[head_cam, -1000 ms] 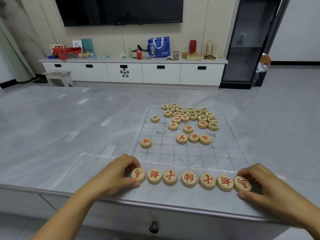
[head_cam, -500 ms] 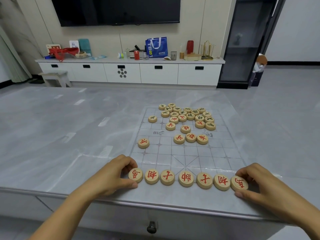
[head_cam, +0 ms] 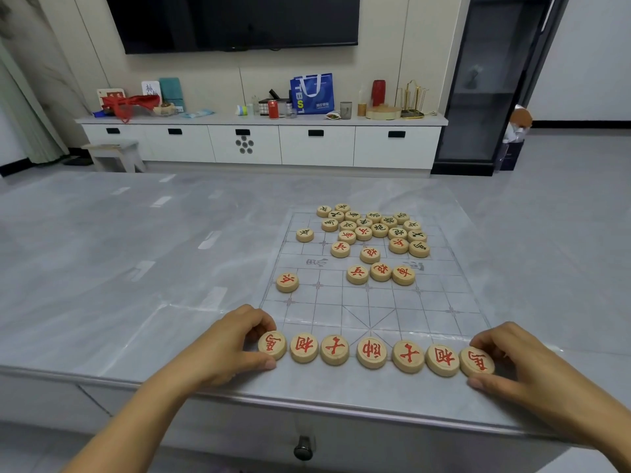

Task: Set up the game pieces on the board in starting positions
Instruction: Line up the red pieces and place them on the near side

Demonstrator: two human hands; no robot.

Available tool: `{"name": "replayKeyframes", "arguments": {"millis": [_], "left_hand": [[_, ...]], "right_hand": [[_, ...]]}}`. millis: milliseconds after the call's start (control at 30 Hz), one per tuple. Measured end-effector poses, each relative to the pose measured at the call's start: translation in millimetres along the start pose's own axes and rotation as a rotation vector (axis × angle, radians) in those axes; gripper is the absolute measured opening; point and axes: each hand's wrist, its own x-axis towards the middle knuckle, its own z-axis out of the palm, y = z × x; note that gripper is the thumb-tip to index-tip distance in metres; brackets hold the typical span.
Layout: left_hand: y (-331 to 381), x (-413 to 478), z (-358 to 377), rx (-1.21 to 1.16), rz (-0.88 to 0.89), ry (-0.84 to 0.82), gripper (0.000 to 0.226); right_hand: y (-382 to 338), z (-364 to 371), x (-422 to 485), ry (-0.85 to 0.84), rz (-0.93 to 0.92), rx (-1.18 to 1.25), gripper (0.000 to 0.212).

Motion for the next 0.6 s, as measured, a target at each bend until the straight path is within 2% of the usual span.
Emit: {"name": "replayKeyframes", "arguments": {"millis": [367,400,500,533,600], "left_hand": [[1.1,-0.3,0.5,0.005,0.007,0.005,0.033],[1.4,-0.6,0.2,0.007,0.01,0.006,0.034],[0.5,-0.7,-0.1,-0.001,0.001,0.004,0.034],[0.7,-0.7,-0.9,-0.007,-0.003,0.003,0.036],[-0.7,-0.5,-1.9,-0.018,-0.019,-0.009,0.043]], "right_hand": [[-1.8,-3.0,-1.8,-0.032,0.018,0.014,0.03],[-2.5,-3.3,-2.3,-0.032,0.023,0.026,0.036],[-1.6,-4.0,-1.8,0.003,0.012,0.076,0.085],[1.3,-2.9,-1.5,0.01,0.011,0.085,0.092],[2.7,-3.6,-2.2,0.012,0.021,0.097,0.094]]}}
